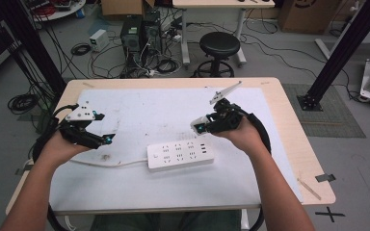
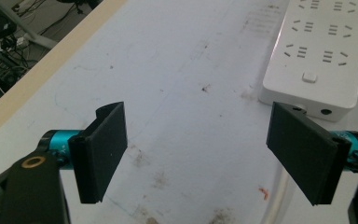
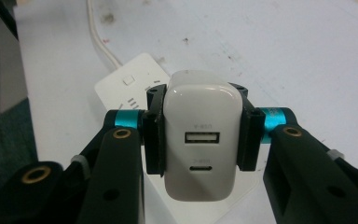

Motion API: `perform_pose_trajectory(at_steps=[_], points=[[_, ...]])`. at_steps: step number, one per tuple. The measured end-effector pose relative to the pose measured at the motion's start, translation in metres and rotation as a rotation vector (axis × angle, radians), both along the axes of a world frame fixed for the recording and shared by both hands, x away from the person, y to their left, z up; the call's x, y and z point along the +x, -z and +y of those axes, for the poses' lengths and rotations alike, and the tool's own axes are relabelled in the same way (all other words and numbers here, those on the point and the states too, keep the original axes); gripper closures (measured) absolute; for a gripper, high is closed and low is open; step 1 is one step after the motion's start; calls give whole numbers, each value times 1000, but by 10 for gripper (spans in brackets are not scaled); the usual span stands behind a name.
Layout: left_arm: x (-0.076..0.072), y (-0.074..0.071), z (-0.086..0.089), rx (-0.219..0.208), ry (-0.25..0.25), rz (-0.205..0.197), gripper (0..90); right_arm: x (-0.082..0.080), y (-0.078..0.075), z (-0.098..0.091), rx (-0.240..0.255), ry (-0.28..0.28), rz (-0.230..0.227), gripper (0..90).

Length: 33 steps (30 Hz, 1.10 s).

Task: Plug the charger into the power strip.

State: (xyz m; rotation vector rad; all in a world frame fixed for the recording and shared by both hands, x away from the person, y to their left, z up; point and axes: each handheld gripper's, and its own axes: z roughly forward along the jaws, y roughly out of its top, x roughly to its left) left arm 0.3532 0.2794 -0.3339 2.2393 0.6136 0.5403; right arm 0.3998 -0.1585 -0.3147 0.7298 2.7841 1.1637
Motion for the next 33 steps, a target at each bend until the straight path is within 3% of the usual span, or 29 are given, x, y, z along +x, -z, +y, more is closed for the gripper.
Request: perform_pose_trajectory(at_steps=[3, 6, 11, 12, 14, 16, 17, 18, 19, 20, 21, 27, 33], points=[[-1, 1, 2, 5, 1, 4, 203, 3, 1, 3, -25, -18, -5, 633], [-2, 4, 5, 6, -4, 11, 203, 13, 4, 16, -119, -88, 1, 633], [-2, 6, 6, 6, -7, 16, 203, 15, 5, 22, -158, -117, 1, 633], [-2, 6, 6, 12, -5, 15, 203, 18, 7, 31, -214, -166, 3, 633], [-3, 7, 5, 0, -10, 16, 203, 19, 8, 33, -223, -183, 5, 633], [-2, 7, 6, 16, 0, 17, 203, 19, 9, 35, -238, -195, 8, 633], [-2, 7, 6, 16, 0, 17, 203, 19, 11, 39, -274, -230, 5, 633], [-3, 10, 6, 3, -9, 22, 203, 19, 11, 39, -274, -230, 5, 633], [-3, 11, 6, 1, -9, 24, 203, 20, 18, 49, -341, -302, 1, 633], [-3, 11, 6, 1, -9, 24, 203, 20, 18, 49, -341, -302, 1, 633], [-4, 13, 7, 0, -11, 25, 203, 20, 22, 54, -377, -340, -4, 633], [-5, 17, 8, -1, -13, 31, 203, 24, 32, 61, -457, -404, -9, 633], [-5, 18, 8, -4, -13, 32, 203, 27, 35, 65, -504, -444, -23, 633]])
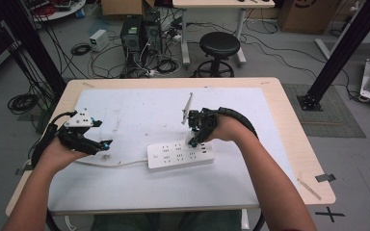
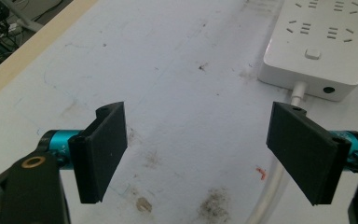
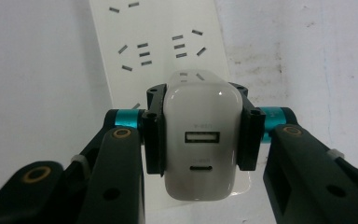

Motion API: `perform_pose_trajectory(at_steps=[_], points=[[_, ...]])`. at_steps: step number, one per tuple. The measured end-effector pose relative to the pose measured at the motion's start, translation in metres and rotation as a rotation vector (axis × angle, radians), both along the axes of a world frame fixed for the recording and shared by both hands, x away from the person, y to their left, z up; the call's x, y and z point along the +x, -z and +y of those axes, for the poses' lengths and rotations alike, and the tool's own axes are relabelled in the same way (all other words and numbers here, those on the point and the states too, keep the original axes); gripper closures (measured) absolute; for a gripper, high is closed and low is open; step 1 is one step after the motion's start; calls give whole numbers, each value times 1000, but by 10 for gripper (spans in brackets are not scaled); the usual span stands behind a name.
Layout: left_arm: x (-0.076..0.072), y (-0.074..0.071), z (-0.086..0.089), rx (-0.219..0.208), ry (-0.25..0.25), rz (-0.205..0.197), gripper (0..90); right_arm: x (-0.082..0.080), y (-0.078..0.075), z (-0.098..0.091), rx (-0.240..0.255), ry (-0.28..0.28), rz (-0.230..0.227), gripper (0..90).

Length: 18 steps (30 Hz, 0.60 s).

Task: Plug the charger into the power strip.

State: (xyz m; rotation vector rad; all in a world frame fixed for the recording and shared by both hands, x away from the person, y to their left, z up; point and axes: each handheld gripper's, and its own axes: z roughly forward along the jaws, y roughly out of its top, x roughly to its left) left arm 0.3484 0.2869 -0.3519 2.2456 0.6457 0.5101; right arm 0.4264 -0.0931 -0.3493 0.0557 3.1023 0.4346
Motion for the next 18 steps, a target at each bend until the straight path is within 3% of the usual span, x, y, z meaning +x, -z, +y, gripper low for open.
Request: perform_pose_trajectory(at_steps=[16, 18], points=[[-1, 2, 0, -7, 1, 2, 203, 2, 5, 7, -37, -47, -3, 633], [-1, 5, 0, -13, 1, 4, 203, 2, 5, 10, -57, -90, -19, 633]])
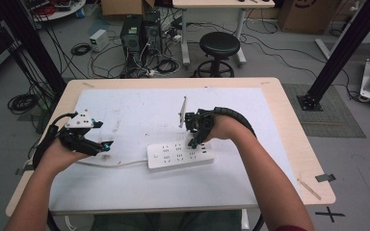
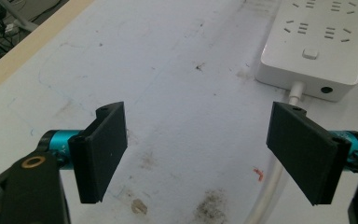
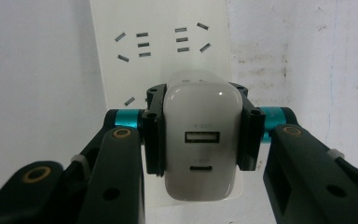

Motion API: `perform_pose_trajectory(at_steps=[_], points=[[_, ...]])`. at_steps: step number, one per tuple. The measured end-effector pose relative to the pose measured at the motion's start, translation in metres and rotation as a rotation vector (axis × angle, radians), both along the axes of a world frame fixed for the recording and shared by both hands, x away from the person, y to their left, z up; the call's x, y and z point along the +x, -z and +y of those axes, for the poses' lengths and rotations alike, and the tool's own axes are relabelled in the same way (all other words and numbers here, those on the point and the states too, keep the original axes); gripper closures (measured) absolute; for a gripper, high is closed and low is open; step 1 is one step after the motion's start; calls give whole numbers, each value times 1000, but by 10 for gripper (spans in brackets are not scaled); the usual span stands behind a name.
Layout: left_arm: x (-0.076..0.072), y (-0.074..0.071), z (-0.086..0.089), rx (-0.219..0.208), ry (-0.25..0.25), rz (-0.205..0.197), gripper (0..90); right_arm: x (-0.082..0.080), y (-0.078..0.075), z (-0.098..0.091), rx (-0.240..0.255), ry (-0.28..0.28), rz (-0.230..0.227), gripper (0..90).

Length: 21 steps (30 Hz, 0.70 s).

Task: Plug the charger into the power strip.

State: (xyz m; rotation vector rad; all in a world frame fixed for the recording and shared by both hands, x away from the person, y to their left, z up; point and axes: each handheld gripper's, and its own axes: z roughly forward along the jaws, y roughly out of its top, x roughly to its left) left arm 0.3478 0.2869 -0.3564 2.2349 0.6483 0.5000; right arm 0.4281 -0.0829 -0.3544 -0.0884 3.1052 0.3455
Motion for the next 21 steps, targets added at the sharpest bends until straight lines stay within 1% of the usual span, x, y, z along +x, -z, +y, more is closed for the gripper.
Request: perform_pose_trajectory(at_steps=[2, 3, 5, 7, 11, 12, 13, 15, 18, 19, 20, 21], points=[[0, 0, 0, 0, 0, 0, 203, 0, 0, 1, -8, -10, -3, 633], [0, 1, 0, -2, -2, 0, 203, 0, 1, 2, -9, -33, -12, 634], [0, 1, -1, -3, -2, -1, 203, 0, 1, 3, -16, -37, -8, 633], [0, 1, -1, 4, 1, 0, 203, 0, 1, 5, -23, -40, -8, 634], [0, 1, -1, 4, 1, 1, 203, -1, 2, 6, -19, -54, -16, 634], [1, 2, -5, 3, 2, 1, 203, -4, 2, 9, -32, -66, -35, 635], [1, 2, -5, 3, 2, 1, 203, -4, 2, 9, -32, -66, -35, 635], [2, 2, -7, -2, 5, 2, 203, -7, 2, 11, -40, -77, -52, 635], [2, 2, -8, 3, 5, 2, 204, -7, 3, 12, -47, -81, -52, 636], [3, 2, -10, 4, 10, 3, 204, -8, 3, 14, -55, -89, -60, 636], [3, 2, -10, 8, 11, 2, 204, -8, 10, 19, -104, -106, -72, 636], [3, 2, -10, 0, 11, 3, 203, -9, 9, 21, -110, -111, -79, 637]])
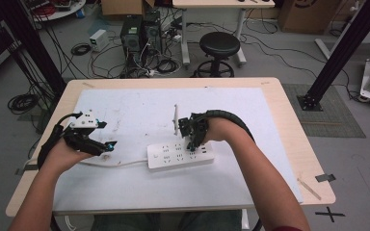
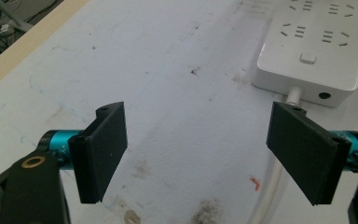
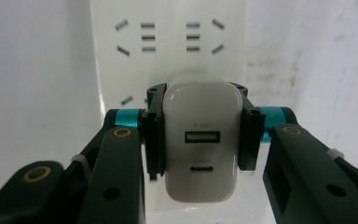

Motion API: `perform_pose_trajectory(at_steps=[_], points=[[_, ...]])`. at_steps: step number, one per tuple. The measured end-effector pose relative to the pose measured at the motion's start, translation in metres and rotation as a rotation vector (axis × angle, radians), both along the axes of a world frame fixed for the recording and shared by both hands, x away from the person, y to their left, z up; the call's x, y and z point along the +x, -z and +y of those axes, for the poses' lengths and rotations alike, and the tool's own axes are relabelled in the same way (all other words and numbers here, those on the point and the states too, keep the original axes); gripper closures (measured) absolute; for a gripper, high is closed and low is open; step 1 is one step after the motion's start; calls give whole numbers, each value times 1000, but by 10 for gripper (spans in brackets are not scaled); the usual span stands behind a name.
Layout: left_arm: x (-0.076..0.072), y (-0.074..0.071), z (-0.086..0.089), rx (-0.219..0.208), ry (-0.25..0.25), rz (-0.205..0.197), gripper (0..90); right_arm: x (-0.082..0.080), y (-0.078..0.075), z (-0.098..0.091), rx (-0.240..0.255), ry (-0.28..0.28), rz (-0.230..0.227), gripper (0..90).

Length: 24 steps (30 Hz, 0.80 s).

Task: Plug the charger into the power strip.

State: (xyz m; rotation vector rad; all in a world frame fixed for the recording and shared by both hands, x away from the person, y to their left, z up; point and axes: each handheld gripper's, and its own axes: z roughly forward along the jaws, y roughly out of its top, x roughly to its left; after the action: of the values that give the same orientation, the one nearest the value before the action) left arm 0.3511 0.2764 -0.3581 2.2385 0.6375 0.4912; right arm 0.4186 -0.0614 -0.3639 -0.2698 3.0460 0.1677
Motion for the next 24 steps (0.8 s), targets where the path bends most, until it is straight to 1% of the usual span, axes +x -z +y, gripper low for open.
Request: perform_pose_trajectory(at_steps=[1, 2, 3, 6, 7, 10, 11, 12, 15, 16, 17, 18, 22, 23, 24], points=[[0, 0, 0, 0, 0, 0, 203, 0, 0, 0, 0, 0, 0, 637], [0, -1, 0, 6, 2, -1, 203, 5, 0, -3, 19, 25, 28, 637], [0, -1, 1, 12, 3, -3, 203, 5, 0, -4, 23, 30, 33, 637], [0, -1, 1, 11, 2, -2, 203, 4, 1, -4, 27, 35, 31, 637], [0, -1, 2, 2, -9, -2, 203, 1, 1, -3, 22, 36, 14, 638], [1, -2, 2, 4, -9, -3, 204, 2, 1, -3, 23, 42, 20, 638], [0, -3, 1, 3, -11, -7, 203, 6, 2, -4, 37, 50, 46, 638], [0, -3, 1, 11, -7, -9, 203, 6, 3, -3, 39, 46, 43, 638], [0, -2, 0, 7, -9, -6, 203, 5, 3, -2, 35, 50, 42, 638], [0, -1, -1, 17, -1, -3, 203, 4, 3, -1, 29, 48, 33, 638], [0, -1, -1, 17, -1, -3, 203, 4, 3, -1, 29, 48, 33, 638], [-1, 0, -2, 12, -2, -1, 203, 4, 5, -2, 30, 62, 36, 639], [-2, 2, -2, 9, -5, 0, 203, 5, 5, -3, 36, 65, 42, 639], [0, 1, 0, 14, -6, 0, 203, 4, 6, -5, 53, 76, 41, 638], [0, 1, 0, 14, -6, 0, 203, 4, 6, -5, 53, 76, 41, 638]])
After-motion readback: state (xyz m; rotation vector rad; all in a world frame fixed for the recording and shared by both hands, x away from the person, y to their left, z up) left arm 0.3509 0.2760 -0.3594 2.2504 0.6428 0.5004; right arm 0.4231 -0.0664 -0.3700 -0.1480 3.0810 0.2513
